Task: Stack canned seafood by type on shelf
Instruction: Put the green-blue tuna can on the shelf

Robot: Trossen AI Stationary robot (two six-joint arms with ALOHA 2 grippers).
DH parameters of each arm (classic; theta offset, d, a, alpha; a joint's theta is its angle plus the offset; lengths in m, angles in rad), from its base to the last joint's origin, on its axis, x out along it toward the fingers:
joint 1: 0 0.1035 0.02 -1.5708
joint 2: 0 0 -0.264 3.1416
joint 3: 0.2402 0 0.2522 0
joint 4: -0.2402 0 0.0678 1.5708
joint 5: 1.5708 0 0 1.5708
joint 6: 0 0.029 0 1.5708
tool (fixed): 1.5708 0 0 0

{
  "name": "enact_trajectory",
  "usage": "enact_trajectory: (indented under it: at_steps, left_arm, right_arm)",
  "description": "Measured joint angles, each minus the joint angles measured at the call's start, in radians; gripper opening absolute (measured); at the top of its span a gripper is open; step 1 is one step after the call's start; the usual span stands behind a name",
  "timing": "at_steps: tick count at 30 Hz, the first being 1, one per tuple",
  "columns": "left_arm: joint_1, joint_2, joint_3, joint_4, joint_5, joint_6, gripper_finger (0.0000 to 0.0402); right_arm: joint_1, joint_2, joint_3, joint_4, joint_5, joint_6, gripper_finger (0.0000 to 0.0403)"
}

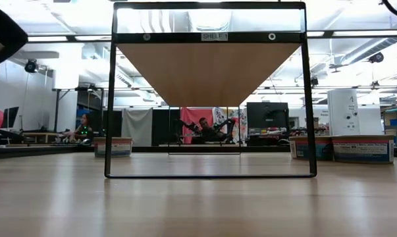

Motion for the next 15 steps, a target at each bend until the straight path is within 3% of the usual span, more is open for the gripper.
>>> enact_trajectory:
  at_steps: [6, 15]
  left_arm:
    - [0.022, -0.075, 0.000, -0.097, -0.102, -0.044, 0.0036]
    - [0.094, -0.182, 0.000, -0.171, -0.125, -0.047, 0.0036]
  right_arm:
    - [-0.095, -0.033, -0.026, -0.068, -0.108, -0.122, 0.0128]
    - [-0.154, -0.038, -0.091, -0.063, -0.257, -0.241, 0.0128]
